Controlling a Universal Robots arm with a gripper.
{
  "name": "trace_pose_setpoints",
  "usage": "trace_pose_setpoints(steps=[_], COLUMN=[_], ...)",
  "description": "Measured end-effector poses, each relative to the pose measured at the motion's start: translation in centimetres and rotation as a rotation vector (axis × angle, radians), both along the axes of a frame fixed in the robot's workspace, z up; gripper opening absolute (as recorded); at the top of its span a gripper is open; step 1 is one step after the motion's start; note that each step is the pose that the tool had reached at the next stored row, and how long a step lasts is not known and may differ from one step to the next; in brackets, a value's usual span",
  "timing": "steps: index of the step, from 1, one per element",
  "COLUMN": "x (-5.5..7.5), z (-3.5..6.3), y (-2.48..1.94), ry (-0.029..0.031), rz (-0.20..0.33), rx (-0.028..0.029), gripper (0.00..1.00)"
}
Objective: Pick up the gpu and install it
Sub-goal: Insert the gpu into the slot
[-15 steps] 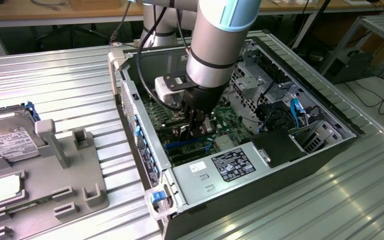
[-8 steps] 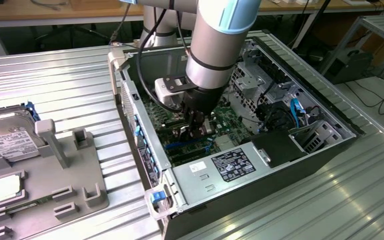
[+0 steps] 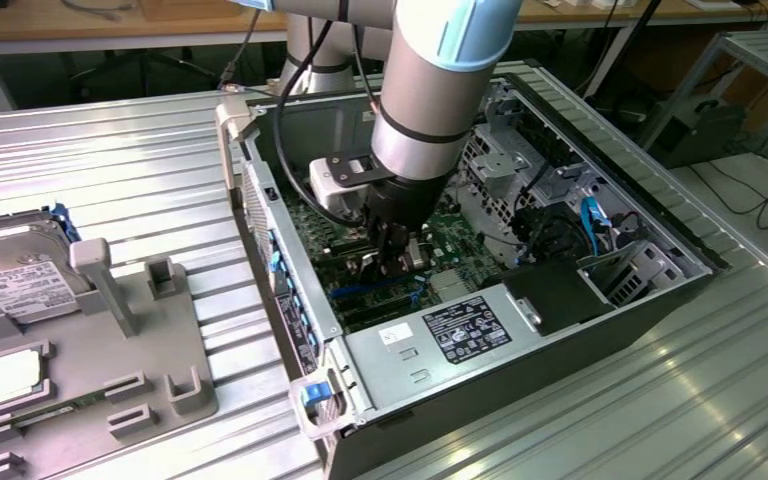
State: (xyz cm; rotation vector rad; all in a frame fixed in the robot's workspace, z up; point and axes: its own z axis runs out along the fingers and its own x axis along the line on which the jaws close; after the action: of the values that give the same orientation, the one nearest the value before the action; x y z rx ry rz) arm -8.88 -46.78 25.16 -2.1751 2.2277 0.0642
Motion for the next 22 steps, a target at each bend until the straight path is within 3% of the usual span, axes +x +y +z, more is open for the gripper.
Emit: trace_pose_setpoints(steps=[16, 22], x=[-0.23, -0.35], z=[0.31, 0.21], y=[0.21, 0.21], ry=[-0.0221, -0.0238], rz=[0.0, 0.0], rx=[0.0003, 0.001], gripper=[0.28, 0.28])
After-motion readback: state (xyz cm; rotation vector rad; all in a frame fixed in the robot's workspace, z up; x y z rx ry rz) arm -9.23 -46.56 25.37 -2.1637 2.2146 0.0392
